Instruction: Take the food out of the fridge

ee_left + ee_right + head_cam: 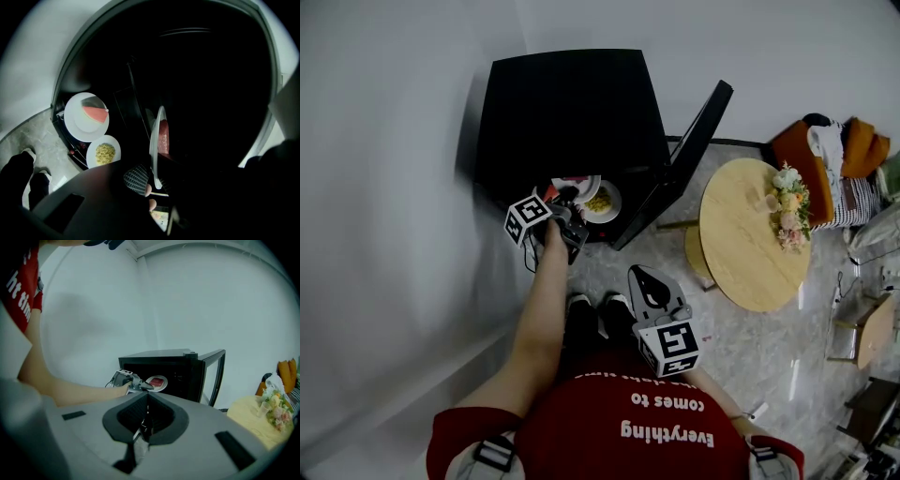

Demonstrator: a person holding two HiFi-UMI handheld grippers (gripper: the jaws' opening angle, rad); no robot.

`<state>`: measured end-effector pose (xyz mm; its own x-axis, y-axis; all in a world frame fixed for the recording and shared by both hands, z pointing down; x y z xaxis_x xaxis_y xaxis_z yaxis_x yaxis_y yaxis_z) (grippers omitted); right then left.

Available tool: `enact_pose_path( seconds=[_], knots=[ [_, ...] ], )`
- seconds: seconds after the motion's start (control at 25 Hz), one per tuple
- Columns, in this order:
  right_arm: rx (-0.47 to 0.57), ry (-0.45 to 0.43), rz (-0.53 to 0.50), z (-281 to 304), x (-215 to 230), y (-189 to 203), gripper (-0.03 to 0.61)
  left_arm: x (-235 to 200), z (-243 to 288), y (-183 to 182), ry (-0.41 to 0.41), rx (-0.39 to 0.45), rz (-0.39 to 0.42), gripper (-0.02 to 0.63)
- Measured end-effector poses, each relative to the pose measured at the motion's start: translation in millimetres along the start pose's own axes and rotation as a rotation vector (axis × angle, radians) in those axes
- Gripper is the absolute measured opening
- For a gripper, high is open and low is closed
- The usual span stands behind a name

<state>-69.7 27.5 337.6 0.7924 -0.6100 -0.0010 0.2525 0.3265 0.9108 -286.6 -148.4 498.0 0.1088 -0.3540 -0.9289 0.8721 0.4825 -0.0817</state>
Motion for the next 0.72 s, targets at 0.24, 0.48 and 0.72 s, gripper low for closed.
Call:
enact_pose_path(
  seconds=[0.24,0.48,0.72],
  knots=[
    [-0.001,-0.023,-0.006,13.5,-1.3,2.5,0.011,-12.1,-33.4,21.9,0.030,-0.098,0.047,0.038],
    [-0.001,-0.040,-0.038,39.9,-1.1,11.9,0.011,-16.2,-75.3,54.4,0.045,-0.202,0.057,0.038],
    [-0.014,-0.029,-0.013,49.1,4.8,26.2,0.011,-11.5,-96.4,95.9,0.017,-0.322,0.156,0.038]
  ],
)
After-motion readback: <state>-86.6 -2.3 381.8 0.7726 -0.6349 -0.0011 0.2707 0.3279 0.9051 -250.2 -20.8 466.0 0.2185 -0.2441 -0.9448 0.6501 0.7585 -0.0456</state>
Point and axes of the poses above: the fingertips, and each gripper's own axes: z forward along the fingers, x to its right, y out of its underside, the point moved 8 cm from there along -z, backward along the fingers, and after that the axes turned 6 degrees about -z, right-handed, at the moved point
